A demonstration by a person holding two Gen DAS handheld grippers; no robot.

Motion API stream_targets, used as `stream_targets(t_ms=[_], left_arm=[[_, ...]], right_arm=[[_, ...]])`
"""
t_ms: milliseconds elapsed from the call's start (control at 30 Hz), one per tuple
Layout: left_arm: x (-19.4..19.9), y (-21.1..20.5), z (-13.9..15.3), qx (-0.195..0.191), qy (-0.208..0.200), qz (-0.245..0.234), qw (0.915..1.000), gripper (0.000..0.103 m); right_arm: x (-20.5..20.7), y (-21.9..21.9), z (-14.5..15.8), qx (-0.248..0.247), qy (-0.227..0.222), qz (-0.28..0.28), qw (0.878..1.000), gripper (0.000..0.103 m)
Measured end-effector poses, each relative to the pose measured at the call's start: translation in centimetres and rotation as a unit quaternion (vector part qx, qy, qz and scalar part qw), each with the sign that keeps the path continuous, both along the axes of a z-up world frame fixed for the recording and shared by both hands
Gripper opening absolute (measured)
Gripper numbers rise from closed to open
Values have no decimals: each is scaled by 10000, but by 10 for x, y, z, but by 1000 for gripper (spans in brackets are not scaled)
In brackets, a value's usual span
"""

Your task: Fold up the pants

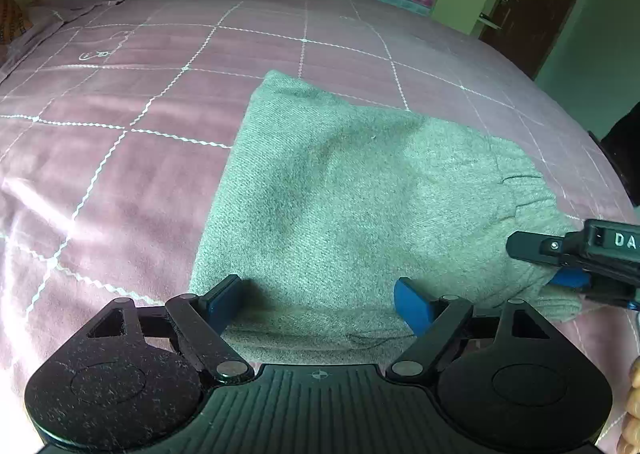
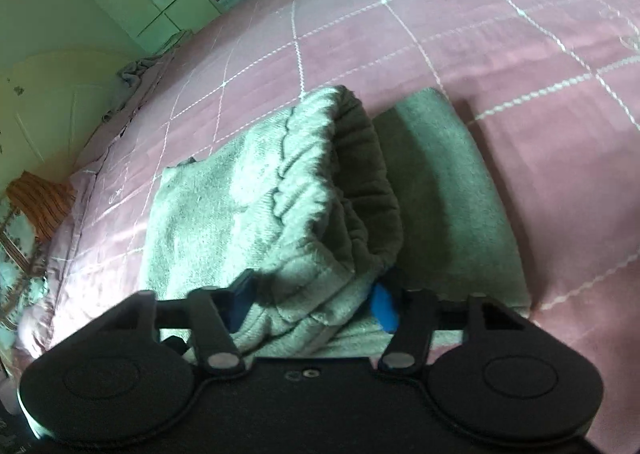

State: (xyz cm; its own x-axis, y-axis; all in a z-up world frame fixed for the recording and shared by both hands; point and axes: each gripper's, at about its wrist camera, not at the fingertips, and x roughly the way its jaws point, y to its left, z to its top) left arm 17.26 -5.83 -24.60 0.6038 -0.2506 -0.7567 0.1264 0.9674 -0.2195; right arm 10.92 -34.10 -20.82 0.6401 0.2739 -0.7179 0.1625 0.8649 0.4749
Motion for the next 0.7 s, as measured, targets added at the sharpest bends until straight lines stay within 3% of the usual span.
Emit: stream_targets(t_ms=[167,367,500,700], left_arm=[[-2,1,13,-81,-177,77,9998,82],[2,-11,20,-218,-279,-27,9994,82],[2,-31,11,-77,-148,-243,9996,82],[-1,-48,4,175,-121,-424,9989,89]], right_arm=[[-14,22,28,-741,-719,432,9937,44],[-23,3,49,-859,-1015,526,9897,44],[-26,-26,44,-772,-913,314,9923,44],[-35,-57,-6,-566,-308,12,9979,48]])
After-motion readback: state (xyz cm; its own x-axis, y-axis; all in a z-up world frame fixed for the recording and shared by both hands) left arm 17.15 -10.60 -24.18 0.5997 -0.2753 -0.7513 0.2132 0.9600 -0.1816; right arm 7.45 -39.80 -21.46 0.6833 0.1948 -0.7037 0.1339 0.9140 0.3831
